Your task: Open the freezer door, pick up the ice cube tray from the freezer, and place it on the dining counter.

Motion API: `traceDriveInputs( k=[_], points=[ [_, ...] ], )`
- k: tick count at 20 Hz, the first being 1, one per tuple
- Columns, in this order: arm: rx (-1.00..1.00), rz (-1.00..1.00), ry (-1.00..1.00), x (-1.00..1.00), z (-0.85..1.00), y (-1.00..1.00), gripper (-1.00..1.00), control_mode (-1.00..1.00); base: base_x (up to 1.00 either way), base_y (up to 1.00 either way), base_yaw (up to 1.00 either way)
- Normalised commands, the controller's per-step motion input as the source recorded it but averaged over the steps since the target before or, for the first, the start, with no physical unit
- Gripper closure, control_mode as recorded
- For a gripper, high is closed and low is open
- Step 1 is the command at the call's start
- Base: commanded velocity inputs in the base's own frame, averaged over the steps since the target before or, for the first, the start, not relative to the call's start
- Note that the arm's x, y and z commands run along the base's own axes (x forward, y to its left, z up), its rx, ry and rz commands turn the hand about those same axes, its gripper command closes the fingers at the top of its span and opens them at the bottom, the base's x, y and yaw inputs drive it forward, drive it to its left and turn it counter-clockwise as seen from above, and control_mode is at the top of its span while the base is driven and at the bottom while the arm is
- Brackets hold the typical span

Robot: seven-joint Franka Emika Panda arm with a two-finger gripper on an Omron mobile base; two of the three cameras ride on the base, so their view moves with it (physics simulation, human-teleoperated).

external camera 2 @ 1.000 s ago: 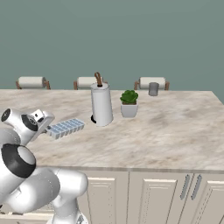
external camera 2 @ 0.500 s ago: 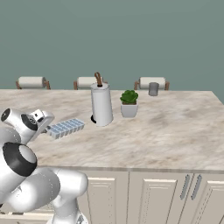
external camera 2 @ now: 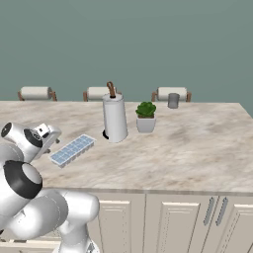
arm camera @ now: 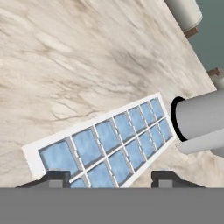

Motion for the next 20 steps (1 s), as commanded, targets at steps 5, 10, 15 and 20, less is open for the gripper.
traceDriveInputs(
  k=[5,10,15,20],
  points=[
    [0.0,0.0,0.0,0.0,0.0,0.0,-1.0,-1.0,0.0,0.0,0.0],
    [0.0,0.0,0.0,0.0,0.0,0.0,-1.0,-1.0,0.0,0.0,0.0],
    [0.0,0.0,0.0,0.0,0.3,-0.09,-1.0,-1.0,0.0,0.0,0.0],
    [0.02,0.0,0.0,-0.03,0.55,-0.29,-1.0,-1.0,0.0,0.0,0.0]
  ],
)
